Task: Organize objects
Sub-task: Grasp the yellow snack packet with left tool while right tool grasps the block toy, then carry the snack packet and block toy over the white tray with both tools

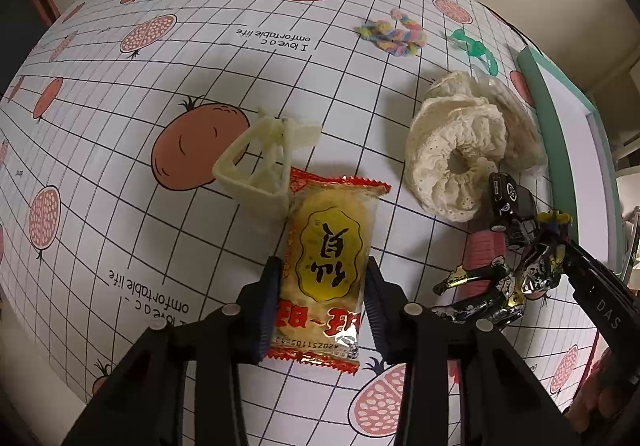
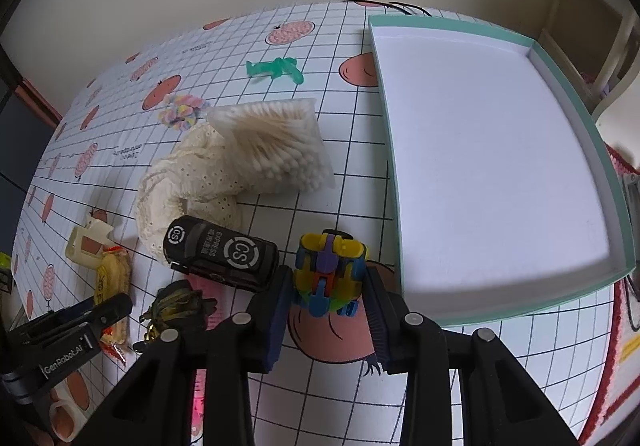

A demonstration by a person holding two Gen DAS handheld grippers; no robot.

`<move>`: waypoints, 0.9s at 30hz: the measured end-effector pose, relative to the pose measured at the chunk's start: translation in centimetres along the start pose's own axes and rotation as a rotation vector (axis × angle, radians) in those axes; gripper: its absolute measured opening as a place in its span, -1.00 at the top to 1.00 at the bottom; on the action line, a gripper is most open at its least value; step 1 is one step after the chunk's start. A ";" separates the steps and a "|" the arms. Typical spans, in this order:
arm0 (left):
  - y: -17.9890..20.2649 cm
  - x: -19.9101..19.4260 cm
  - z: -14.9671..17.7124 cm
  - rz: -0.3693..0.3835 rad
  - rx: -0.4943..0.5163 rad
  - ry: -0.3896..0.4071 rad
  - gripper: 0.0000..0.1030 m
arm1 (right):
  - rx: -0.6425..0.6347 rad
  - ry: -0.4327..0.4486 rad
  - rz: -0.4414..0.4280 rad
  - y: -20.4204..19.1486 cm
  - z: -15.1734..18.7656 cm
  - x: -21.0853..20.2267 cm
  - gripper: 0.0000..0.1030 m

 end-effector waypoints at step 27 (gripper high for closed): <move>3.1 -6.0 -2.9 0.146 -0.023 0.188 0.25 | 0.008 0.255 -0.073 0.2 -4.8 -9.5 0.27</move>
Point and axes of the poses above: each gripper's, at about its wrist camera, not at the fingertips, and x roughly the way its jaws point, y to its right, z to its underside, the point moved 7 cm from there along x, roughly the way its jaws point, and after that the axes turned 1 degree about y, right-handed, at the moved point
